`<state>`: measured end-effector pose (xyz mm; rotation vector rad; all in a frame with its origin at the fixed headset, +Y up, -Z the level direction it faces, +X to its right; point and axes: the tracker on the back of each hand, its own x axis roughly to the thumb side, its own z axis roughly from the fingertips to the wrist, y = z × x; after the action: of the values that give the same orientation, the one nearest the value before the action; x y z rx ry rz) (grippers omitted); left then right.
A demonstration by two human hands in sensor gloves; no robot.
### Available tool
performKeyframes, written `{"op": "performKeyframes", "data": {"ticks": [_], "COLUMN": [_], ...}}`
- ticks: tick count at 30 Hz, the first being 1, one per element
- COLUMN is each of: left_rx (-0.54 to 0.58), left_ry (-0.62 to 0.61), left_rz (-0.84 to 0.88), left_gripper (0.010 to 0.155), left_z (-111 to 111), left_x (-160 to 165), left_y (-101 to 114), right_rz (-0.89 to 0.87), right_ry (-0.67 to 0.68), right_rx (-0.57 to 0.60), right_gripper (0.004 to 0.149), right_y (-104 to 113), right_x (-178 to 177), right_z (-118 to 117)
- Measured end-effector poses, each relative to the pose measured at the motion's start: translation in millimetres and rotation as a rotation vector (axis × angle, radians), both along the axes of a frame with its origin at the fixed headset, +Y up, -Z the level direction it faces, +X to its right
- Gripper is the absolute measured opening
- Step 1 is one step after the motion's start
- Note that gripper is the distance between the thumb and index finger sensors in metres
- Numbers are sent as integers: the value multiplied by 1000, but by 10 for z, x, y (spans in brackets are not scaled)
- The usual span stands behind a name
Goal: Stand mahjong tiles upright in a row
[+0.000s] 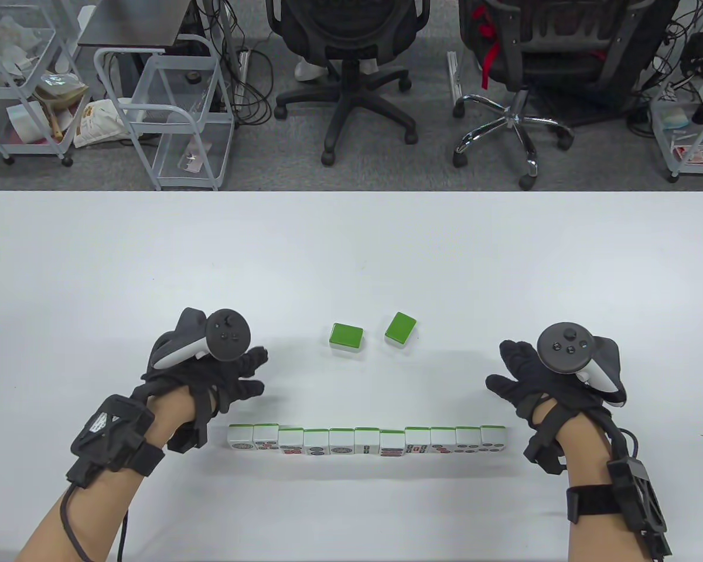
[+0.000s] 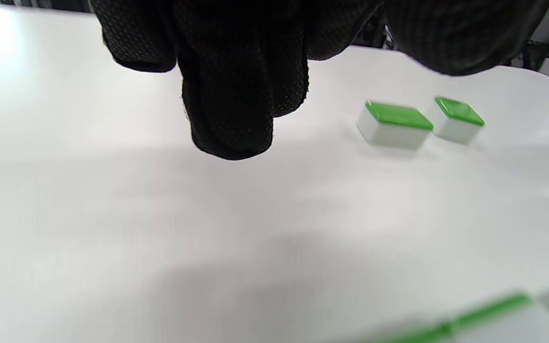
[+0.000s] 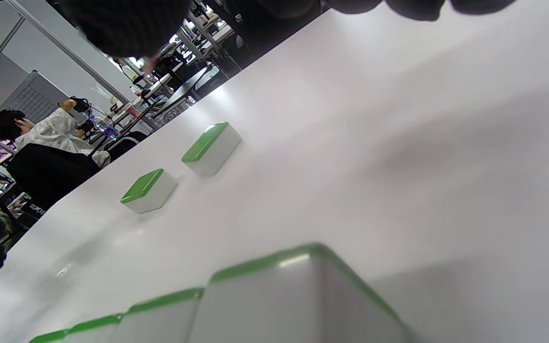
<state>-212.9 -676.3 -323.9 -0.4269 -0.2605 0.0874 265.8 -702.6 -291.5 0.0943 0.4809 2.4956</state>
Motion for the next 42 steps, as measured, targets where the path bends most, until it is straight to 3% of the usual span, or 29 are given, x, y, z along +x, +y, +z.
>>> {"op": "performKeyframes", "data": {"ticks": [3,6,18,28,33,38,42], "left_rx": [79,117,184,102,96,64,33], "left_ry": [20,35,150,162,150,183,207], "left_rz": [-52,-100,-350,-379,-530,-538,-476], "left_gripper": [75,73,85,88,86,86,82], "left_z": [-95,-178,-522,-687,-714,-758,-765], "left_x": [302,590,1355,1651,1795,1798,1805], "left_y": [194,230,-75,-332,-513,-669,-672], "right_rz": [0,-4,-5,5,7,10,10], "right_ry": [-6,-10,-16,-17,-16,-18,-15], "right_rx": [4,5,17,-3,-4,-4,-3], "right_gripper": [81,81,81,81,81,81,81], "right_y": [2,7,23,25,33,39,48], "right_x": [8,18,22,23,28,34,40], "right_z": [-2,3,-1,5,9,6,6]}}
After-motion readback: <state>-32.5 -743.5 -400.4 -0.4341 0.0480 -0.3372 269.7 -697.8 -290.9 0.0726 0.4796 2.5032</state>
